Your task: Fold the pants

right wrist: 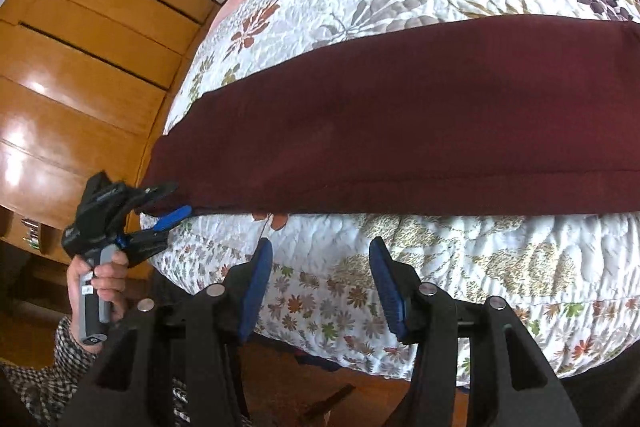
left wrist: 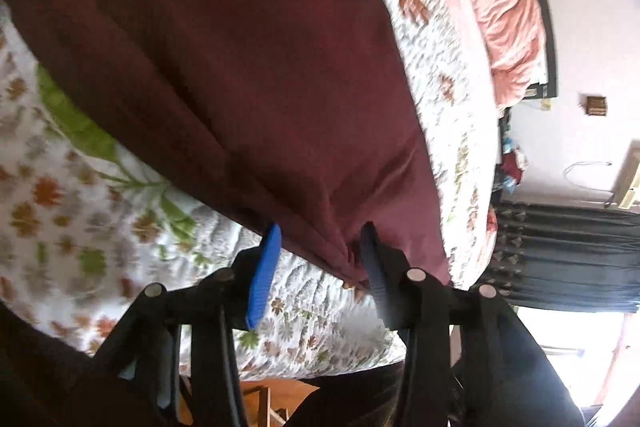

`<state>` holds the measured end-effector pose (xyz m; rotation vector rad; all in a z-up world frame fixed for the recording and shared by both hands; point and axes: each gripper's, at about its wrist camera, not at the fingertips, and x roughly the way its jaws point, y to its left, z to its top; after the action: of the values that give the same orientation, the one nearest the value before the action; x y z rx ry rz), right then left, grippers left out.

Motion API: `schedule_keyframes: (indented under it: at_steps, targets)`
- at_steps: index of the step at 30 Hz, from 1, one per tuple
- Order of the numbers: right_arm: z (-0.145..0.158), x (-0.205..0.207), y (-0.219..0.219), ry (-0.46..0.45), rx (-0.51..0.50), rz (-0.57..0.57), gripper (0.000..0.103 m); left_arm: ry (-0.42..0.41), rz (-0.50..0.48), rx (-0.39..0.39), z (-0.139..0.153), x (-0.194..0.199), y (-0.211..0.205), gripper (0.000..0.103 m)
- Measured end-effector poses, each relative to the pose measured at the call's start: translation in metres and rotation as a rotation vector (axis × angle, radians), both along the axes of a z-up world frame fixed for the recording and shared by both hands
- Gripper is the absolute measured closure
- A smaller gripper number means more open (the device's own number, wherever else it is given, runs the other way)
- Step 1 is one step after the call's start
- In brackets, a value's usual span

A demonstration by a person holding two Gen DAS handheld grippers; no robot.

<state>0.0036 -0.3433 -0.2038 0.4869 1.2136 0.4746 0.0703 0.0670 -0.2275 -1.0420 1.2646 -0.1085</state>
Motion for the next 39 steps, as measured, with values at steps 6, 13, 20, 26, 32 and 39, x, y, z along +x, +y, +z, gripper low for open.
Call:
schedule_keyframes:
  at_steps: [6,13,20,26,32,39]
  targets:
    - [-0.001,0.003,0.002,-0.007,-0.013,0.004,0.052,0.033,0.002,0.054,-0.009,0.022,-0.017,0.071]
    - [-0.001,0.002,0.006,-0.021,-0.048,0.025,0.052,0.000,0.052,0.120,0.013,0.000,-0.015,0.092]
    - [-0.006,0.009,0.009,-0.005,-0.050,0.016,0.052,-0.042,0.013,0.129,0.001,0.003,-0.019,0.084]
    - [0.004,0.009,0.010,-0.028,-0.040,0.026,0.051,-0.051,0.070,0.064,0.022,-0.009,0.021,0.040]
    - [-0.002,0.009,0.006,-0.007,-0.048,0.015,0.051,-0.015,0.214,0.104,0.026,-0.032,0.105,0.047]
    - [-0.010,0.008,0.008,0.020,-0.063,0.008,0.051,0.033,0.264,0.092,0.008,-0.027,0.135,0.062]
